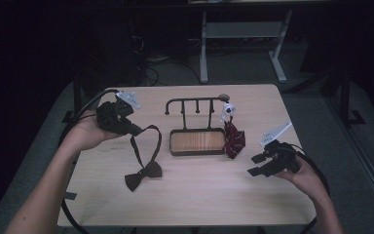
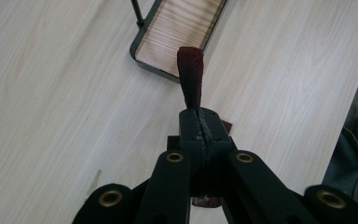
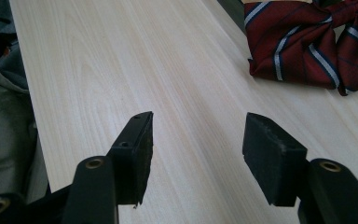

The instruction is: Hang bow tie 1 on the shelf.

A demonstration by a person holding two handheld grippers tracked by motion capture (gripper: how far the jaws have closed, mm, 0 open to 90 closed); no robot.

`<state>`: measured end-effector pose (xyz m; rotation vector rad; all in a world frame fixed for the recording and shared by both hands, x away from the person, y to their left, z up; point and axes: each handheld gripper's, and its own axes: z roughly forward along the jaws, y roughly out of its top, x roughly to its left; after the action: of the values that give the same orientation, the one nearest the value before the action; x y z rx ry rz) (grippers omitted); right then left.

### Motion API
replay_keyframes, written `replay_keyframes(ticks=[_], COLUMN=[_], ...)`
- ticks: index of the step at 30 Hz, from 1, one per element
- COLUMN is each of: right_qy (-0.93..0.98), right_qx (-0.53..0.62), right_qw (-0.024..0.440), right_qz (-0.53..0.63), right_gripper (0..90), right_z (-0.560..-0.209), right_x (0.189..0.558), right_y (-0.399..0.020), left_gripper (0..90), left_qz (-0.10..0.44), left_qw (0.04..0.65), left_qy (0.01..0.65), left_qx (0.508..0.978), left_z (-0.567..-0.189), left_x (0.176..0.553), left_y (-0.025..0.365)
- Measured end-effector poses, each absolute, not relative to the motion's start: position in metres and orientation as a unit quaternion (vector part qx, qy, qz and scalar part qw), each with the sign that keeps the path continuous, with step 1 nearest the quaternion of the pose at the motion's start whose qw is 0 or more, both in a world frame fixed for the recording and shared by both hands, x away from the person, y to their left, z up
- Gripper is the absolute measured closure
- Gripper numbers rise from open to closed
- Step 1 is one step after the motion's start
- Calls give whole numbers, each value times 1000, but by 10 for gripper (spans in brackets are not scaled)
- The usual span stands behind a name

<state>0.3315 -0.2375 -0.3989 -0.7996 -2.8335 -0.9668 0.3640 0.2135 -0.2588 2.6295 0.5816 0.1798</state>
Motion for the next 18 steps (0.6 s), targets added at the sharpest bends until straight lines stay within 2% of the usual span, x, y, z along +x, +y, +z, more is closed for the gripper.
replay_keyframes(ticks=[18], right_qy=[-913], right_qx=[-260], right_qw=[24], right_qz=[-313], right_gripper=[426], right_z=[-400], right_x=[332], right_y=[-239], left_gripper=[899], left_qz=[70], left_qw=[217], left_qy=[210], left_qx=[951], left_z=[-244], left_x=[378], left_y=[202])
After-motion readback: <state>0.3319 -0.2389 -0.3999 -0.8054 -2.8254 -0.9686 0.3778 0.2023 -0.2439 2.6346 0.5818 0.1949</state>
